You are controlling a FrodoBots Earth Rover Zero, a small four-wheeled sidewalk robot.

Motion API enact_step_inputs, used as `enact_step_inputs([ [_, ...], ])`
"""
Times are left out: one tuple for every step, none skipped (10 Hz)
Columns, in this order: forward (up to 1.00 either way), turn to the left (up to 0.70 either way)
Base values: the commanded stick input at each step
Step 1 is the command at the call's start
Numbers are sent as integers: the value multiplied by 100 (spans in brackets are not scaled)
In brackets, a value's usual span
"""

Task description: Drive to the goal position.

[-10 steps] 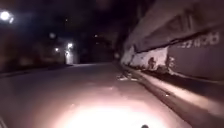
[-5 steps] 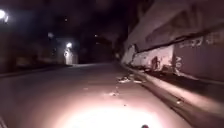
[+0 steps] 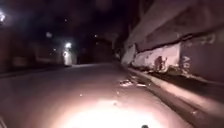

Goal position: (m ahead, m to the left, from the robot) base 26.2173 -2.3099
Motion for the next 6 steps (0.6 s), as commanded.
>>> enact_step_inputs([
  [70, 0],
  [70, 0],
  [70, 0],
  [70, 0],
  [70, 0],
  [70, 0],
])
